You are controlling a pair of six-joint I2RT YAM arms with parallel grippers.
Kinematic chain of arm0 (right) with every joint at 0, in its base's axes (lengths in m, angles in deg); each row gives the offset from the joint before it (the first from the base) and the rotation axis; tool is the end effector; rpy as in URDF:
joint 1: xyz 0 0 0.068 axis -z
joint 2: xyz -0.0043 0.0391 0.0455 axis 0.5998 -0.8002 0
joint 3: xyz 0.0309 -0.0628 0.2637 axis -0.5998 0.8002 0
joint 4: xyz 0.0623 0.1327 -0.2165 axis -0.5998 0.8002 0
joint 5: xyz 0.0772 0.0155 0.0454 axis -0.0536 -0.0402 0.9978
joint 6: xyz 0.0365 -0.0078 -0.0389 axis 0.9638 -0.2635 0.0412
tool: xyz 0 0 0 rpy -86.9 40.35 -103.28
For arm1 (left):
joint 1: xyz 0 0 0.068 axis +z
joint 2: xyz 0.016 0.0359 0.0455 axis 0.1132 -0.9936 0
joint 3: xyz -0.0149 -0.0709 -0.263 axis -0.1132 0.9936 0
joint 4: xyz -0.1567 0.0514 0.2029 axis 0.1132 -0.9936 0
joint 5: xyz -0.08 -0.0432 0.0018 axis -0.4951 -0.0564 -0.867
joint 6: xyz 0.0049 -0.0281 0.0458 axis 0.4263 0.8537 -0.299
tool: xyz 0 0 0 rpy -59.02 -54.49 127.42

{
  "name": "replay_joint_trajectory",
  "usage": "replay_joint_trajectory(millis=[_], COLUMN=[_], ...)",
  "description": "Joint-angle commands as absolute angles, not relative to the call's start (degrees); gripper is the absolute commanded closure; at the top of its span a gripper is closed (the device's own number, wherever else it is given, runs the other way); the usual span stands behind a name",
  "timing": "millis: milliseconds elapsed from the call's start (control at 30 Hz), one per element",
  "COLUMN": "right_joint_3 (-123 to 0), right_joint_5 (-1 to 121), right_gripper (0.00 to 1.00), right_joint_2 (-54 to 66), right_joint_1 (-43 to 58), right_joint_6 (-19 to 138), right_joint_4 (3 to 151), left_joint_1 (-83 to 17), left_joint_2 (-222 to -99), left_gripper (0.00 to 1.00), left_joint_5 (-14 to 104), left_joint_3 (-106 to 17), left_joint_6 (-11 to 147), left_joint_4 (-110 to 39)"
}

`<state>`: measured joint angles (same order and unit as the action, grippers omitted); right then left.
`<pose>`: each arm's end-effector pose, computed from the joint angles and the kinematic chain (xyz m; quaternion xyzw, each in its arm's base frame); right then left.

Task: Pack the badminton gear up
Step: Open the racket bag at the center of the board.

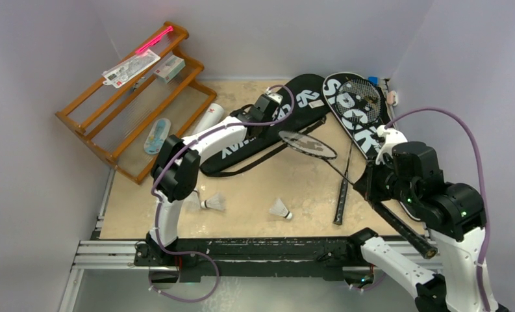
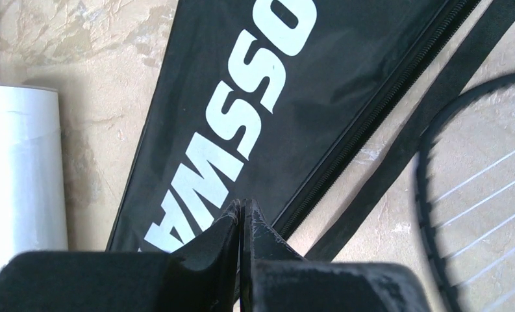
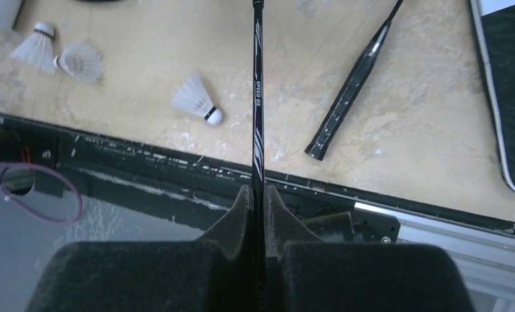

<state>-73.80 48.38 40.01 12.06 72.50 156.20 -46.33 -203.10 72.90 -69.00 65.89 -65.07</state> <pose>0.0664 0.0281 0.4448 -0.0248 0.9002 0.1379 0.4124 0.3645 -0.2883 0.2316 0.1816 0.9069 0.0016 0.3802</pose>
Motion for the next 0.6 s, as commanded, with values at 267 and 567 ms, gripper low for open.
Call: replay_joint_trajectory(millis=[267, 567], right_joint_3=[-71.8, -79.9], right_joint_5=[52.6, 41.9], right_gripper=[1.0, 1.0], right_joint_2=[39.2, 39.6], right_joint_1=[12.0, 12.0], right_joint_6=[69.9, 71.6], right_joint_4=[154.2, 156.4], left_joint_1=[-45.5, -45.1], left_joint_2=[-201.5, -205.1], left_gripper=[0.6, 0.52], left_joint_5=[68.4, 62.1], left_joint_3=[-68.8, -65.4], left_joint_6=[63.1, 56.8], left_joint_4=[-64.3, -60.8])
